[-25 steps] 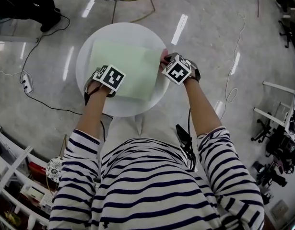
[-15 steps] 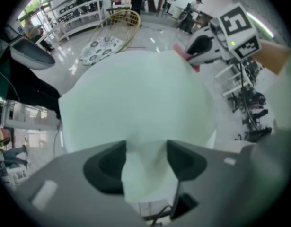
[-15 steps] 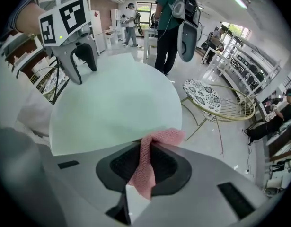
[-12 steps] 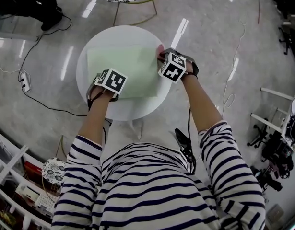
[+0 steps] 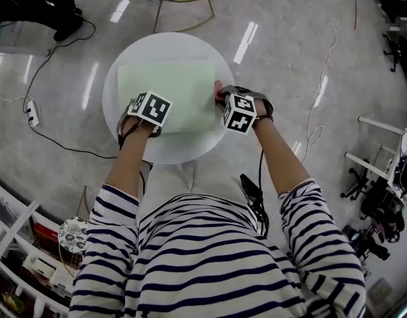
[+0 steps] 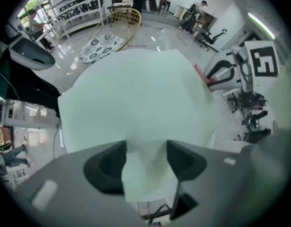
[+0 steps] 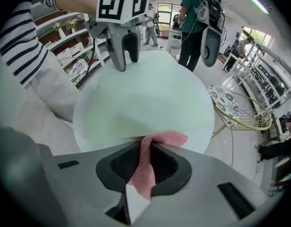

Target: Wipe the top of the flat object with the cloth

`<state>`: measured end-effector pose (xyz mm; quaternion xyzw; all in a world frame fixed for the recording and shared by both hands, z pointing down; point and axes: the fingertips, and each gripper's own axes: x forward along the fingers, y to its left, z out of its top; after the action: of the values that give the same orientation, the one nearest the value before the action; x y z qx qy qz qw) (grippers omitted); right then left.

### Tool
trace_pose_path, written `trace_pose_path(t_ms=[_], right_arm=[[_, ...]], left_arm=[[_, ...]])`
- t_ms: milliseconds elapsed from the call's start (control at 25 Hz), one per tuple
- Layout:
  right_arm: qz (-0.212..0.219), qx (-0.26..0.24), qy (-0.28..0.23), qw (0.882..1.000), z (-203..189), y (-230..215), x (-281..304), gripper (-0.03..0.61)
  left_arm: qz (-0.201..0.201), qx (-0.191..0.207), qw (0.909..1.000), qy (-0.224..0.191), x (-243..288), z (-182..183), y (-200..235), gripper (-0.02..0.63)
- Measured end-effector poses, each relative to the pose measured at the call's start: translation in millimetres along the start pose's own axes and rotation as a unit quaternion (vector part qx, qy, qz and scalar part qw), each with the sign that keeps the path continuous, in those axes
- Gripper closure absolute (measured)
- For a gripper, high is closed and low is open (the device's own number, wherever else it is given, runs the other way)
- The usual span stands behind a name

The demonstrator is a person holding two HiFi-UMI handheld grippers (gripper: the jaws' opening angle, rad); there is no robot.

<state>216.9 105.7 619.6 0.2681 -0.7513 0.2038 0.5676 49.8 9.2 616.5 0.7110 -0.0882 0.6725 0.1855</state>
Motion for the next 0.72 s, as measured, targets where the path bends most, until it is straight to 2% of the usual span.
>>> trace_pose_path(t_ms=[200, 360, 560, 720], right_arm=[[0.028, -0.002, 0.003, 1.000, -6.0, 39.1, -1.2, 0.517], [0.051, 0.015, 0.005, 0.999, -11.0, 71.8, -3.6, 0.517], [0.083, 0.051, 0.019, 0.995, -12.7, 109.2, -7.9, 0.517], [0.121, 0.109, 0.015, 0.987, -9.1, 131.3, -15.8, 0.517]], left_arm=[[0.000, -0.003, 1.0000, 0.000, 0.8, 0.1, -1.3, 0.342], [0.000, -0.005, 1.0000, 0.002, 0.6, 0.7, -2.5, 0.342], [0.001, -0.006, 1.0000, -0.001, 0.7, 0.3, -0.8, 0.342], [0.003, -0.006, 1.0000, 0.002, 0.7, 2.8, -0.8, 0.342]])
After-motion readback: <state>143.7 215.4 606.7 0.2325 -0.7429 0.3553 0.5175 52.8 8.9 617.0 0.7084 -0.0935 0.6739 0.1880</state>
